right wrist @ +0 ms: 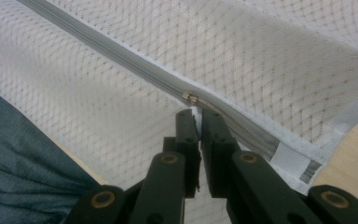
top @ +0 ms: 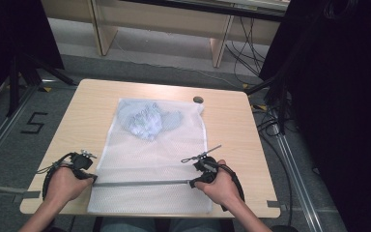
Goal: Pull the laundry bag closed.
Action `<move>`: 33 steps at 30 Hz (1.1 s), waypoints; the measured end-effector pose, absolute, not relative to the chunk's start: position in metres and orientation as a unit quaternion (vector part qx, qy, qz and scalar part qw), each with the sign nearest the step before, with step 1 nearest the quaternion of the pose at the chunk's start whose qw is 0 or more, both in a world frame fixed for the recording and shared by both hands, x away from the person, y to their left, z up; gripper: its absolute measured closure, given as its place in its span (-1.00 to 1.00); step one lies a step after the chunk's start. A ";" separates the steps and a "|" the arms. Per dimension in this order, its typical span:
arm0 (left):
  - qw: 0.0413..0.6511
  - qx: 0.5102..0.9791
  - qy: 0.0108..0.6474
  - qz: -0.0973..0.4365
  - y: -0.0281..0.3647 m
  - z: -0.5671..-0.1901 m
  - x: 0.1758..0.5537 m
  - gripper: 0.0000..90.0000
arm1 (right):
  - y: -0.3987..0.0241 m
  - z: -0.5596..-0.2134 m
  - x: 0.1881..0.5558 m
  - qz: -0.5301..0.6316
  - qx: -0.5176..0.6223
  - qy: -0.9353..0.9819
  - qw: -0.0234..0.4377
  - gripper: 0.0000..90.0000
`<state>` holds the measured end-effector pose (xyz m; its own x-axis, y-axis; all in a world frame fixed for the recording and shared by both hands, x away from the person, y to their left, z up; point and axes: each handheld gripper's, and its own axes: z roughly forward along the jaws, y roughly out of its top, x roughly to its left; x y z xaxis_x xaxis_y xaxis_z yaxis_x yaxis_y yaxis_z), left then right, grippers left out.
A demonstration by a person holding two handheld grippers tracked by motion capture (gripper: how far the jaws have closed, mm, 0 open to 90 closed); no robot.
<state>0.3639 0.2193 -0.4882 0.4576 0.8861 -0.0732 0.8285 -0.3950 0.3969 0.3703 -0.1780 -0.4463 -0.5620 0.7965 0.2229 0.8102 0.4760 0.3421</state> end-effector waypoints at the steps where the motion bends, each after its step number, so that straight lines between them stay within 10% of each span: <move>1: 0.191 0.832 0.515 0.076 0.219 -0.488 0.364 1.00 | -0.179 -0.447 0.371 -0.207 -0.465 -0.861 0.017 0.93; 33: 0.190 0.821 0.533 0.074 0.217 -0.488 0.362 1.00 | -0.229 -0.451 0.379 -0.175 -0.529 -0.830 0.018 0.92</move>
<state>0.3616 0.2174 -0.4876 0.4207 0.9037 -0.0802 0.8472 -0.3596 0.3911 0.3789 -0.2287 -0.4513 -0.4392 0.8722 0.2152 0.8849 0.3787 0.2712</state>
